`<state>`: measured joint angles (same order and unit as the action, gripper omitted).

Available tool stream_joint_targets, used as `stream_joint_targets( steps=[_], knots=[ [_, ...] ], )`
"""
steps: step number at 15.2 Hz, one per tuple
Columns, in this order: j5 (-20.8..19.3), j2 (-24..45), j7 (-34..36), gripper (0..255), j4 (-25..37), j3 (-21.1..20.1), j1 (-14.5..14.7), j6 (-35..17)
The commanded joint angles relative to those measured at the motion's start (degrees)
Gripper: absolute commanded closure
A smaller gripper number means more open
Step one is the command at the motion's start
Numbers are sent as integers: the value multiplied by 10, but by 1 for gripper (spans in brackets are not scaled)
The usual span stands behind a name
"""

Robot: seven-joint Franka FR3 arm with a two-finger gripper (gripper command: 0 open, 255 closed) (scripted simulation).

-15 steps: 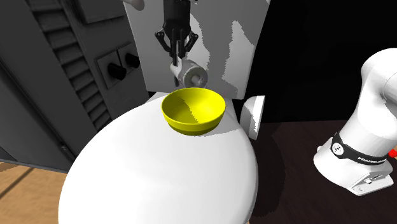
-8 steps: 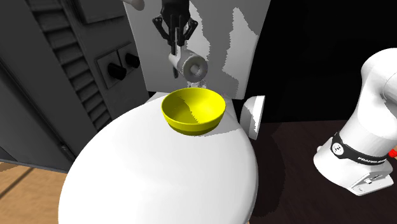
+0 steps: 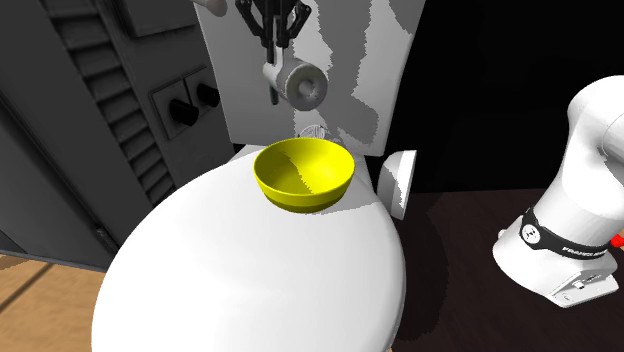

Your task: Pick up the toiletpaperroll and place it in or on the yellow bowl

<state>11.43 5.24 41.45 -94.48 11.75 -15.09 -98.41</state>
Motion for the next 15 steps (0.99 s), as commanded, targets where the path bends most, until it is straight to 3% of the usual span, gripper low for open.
stream_joint_targets(
  steps=[1, 4, 15],
  knots=[
    [0, 1, 3, 255, 19, 0, -1, 17],
    [0, 4, 6, 255, 42, 1, -1, 38],
    [-17, -105, 149, 255, -35, -68, 69, 43]
  ],
)
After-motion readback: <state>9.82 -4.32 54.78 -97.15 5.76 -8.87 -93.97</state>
